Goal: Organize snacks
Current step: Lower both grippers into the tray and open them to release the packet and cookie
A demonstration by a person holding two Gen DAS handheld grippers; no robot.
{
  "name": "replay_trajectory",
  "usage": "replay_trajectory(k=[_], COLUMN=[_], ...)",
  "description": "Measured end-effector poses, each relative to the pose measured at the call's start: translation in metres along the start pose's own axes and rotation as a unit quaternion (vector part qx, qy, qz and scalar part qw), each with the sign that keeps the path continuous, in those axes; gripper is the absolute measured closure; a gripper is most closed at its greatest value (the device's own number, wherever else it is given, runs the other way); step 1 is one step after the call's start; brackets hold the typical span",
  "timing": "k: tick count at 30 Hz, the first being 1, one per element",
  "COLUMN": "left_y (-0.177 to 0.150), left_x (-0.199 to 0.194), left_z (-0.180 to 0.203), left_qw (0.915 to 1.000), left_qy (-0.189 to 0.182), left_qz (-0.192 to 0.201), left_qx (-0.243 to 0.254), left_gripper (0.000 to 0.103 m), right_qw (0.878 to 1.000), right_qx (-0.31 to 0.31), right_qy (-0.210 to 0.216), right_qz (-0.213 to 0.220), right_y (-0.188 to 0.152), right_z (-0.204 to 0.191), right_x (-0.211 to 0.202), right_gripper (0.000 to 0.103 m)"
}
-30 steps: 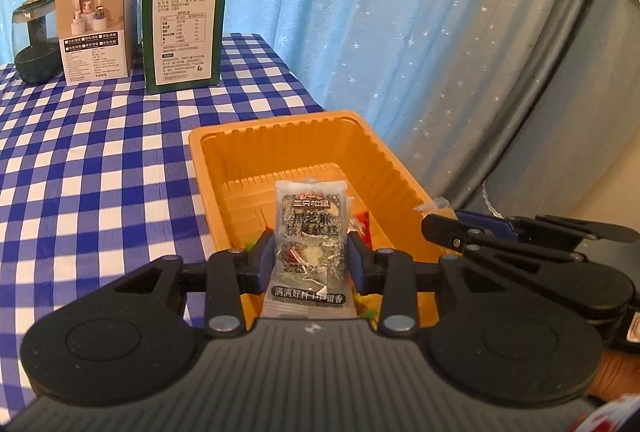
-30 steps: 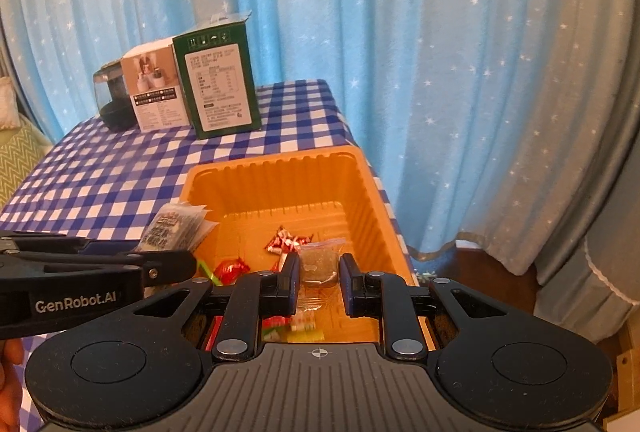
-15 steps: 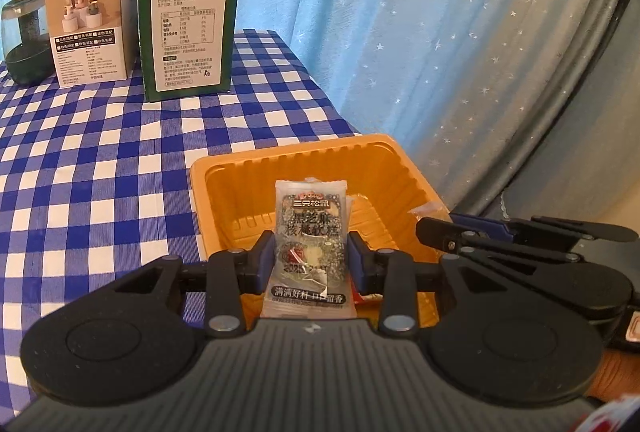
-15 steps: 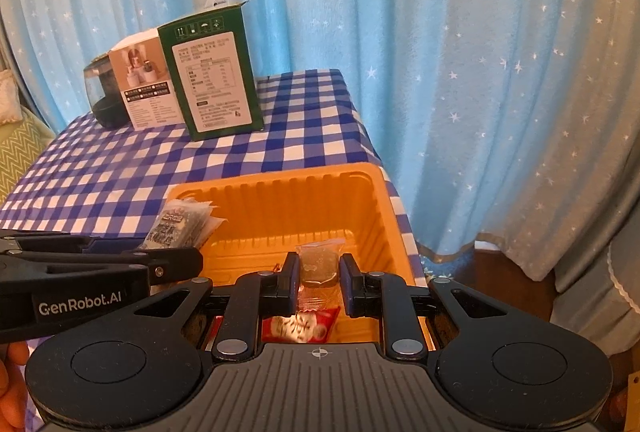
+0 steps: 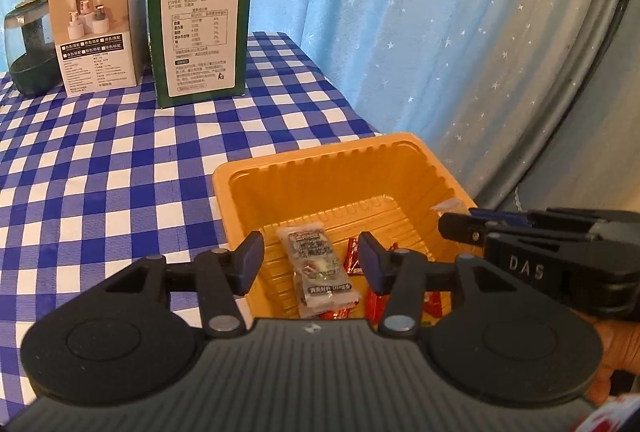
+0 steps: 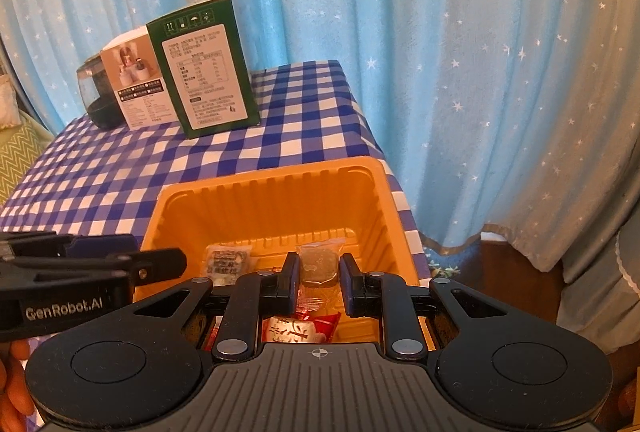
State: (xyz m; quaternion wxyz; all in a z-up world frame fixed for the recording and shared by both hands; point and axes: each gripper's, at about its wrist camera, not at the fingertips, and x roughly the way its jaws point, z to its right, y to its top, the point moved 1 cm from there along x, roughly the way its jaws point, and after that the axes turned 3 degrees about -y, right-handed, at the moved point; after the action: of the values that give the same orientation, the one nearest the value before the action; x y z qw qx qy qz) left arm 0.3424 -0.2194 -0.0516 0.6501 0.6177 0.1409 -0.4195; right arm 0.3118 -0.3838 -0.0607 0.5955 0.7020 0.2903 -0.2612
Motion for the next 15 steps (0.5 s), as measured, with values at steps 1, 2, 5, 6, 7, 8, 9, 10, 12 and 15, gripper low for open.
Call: replay_trajectory(k=[1,2,5,6,7,8,9,10,12,15], left_y=[-0.001,-0.001,-0.002,-0.002,-0.002,-0.002,-0.002,-0.003,-0.003,-0.004], left_x=[-0.001,-0.001,-0.001,-0.002,-0.002,-0.002,-0.002,-0.002,-0.002,-0.001], left_z=[0.0,0.0,0.0,0.0,0.0,0.001,0.001,0.001,0.001,-0.001], left_qw=[1.0,1.0,1.0,1.0,1.0,1.0,1.0,1.0,1.0,1.0], left_qy=[0.001,0.002,0.004,0.003,0.003,0.003,0.003,0.003,0.002,0.004], left_qz=[-0.001,-0.001,-0.002,-0.003,-0.003,-0.003,-0.002,-0.002,-0.002,-0.004], left_qx=[0.001,0.003,0.007,0.007,0.007,0.007,0.008,0.009,0.009,0.008], left_gripper=[0.055,0.055,0.055,0.055,0.055,0.055,0.055,0.055,0.055,0.055], right_qw=[1.0,1.0,1.0,1.0,1.0,1.0,1.0,1.0,1.0,1.0], right_qx=[0.001,0.001,0.002,0.002,0.002,0.002,0.002,0.002,0.004,0.009], right_qy=[0.001,0.001,0.004,0.005,0.005,0.006,0.006,0.007,0.009,0.013], right_qz=[0.0,0.0,0.0,0.0,-0.001,-0.001,-0.001,-0.001,0.0,0.001], right_y=[0.001,0.002,0.004,0.005,0.006,0.006,0.007,0.008,0.009,0.011], right_z=[-0.001,-0.002,-0.003,-0.004,-0.005,-0.006,-0.006,-0.007,-0.008,-0.008], right_x=[0.001,0.001,0.001,0.001,0.001,0.002,0.002,0.003,0.004,0.007], right_gripper=[0.081,0.081,0.081,0.081,0.081,0.081,0.081,0.081,0.081,0.081])
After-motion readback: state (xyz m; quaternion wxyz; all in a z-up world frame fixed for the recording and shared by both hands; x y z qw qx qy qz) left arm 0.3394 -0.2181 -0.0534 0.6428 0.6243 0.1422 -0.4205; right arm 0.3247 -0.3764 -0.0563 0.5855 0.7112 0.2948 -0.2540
